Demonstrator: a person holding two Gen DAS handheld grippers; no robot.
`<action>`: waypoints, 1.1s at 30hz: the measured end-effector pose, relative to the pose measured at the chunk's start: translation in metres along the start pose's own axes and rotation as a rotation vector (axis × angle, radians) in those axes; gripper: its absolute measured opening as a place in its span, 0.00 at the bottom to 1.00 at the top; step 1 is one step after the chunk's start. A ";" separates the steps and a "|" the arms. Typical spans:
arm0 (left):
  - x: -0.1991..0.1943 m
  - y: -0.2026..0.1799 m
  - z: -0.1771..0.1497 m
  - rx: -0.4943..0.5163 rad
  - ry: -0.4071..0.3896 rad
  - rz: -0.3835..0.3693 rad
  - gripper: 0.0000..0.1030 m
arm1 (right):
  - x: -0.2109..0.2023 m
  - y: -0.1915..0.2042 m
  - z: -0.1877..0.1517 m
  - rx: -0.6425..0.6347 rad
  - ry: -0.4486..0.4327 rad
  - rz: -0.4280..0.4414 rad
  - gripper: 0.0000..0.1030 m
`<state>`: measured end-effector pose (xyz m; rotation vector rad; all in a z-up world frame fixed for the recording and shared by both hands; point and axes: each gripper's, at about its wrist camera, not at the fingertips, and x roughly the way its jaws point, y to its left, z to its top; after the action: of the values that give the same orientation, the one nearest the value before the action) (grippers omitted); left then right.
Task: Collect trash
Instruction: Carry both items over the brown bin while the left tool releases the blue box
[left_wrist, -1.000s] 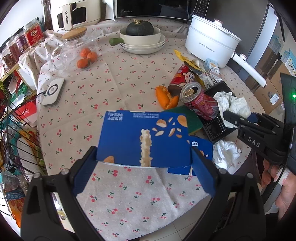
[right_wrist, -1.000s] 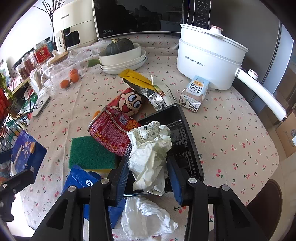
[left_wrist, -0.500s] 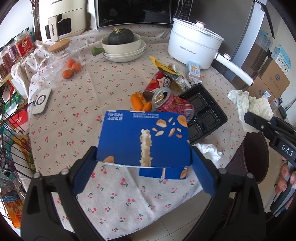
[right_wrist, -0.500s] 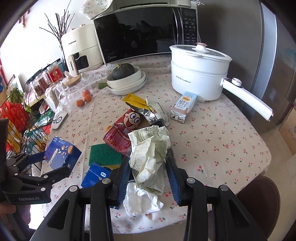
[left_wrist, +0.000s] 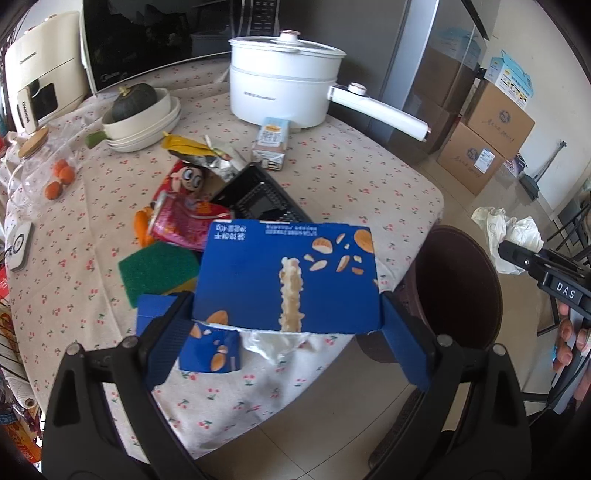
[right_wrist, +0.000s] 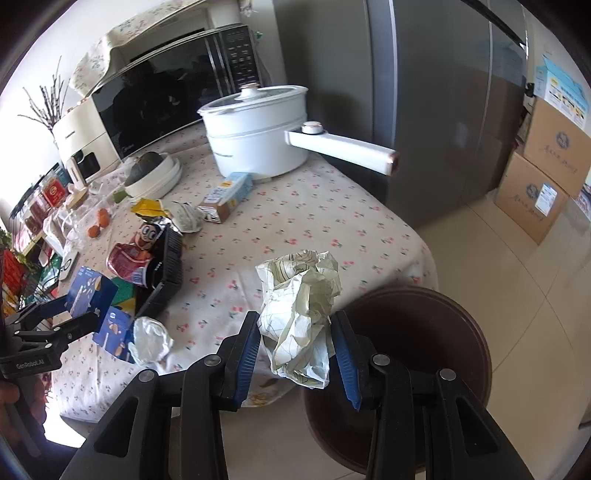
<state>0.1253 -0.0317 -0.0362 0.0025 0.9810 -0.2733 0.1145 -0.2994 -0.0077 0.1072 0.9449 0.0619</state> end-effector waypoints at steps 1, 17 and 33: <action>0.003 -0.009 0.001 0.012 0.000 -0.007 0.94 | -0.001 -0.009 -0.005 0.012 0.007 -0.008 0.39; 0.063 -0.148 -0.007 0.183 0.060 -0.151 0.94 | -0.015 -0.124 -0.067 0.144 0.072 -0.086 0.39; 0.121 -0.205 -0.024 0.302 0.110 -0.206 0.95 | -0.005 -0.154 -0.087 0.161 0.135 -0.108 0.39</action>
<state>0.1222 -0.2542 -0.1241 0.1943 1.0424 -0.6135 0.0416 -0.4475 -0.0730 0.2027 1.0886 -0.1080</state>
